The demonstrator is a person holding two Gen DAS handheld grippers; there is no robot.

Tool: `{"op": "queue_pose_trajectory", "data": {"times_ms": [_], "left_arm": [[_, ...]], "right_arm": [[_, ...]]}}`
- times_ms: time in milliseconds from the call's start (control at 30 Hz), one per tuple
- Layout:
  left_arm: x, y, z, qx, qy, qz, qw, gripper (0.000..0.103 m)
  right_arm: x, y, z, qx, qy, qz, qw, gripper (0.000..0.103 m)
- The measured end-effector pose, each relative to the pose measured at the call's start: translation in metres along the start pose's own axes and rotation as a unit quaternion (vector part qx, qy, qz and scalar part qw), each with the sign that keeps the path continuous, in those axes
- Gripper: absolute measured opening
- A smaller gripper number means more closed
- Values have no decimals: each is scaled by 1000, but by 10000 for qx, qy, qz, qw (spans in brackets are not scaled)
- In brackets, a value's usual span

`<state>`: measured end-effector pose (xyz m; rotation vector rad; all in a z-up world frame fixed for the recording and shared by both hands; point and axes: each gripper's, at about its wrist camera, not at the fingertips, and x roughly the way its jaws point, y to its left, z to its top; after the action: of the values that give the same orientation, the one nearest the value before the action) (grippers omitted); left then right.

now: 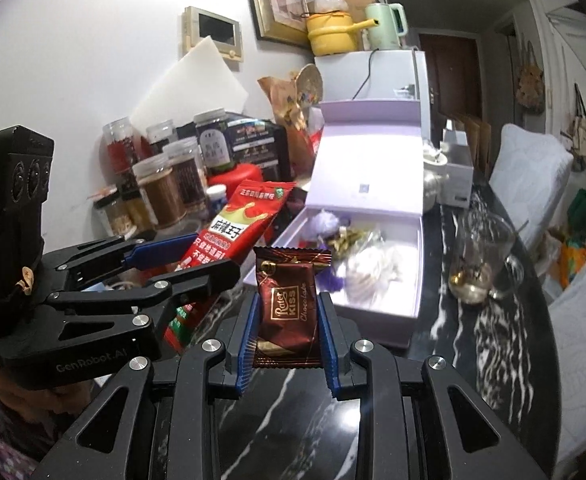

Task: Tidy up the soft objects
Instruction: 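Carry the red packet and chocolate wrapper with both tools over the lavender box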

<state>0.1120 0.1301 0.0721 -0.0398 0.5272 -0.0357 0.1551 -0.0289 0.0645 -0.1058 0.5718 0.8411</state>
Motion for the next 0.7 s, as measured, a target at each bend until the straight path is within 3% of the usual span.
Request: {"op": "queue_pose_trajectory", "data": {"times_ms": [700], "left_arm": [[60, 29, 61, -43, -304, 153, 9994, 46]], "right_arm": [[41, -40, 65, -3, -189, -70, 9998, 28]]}}
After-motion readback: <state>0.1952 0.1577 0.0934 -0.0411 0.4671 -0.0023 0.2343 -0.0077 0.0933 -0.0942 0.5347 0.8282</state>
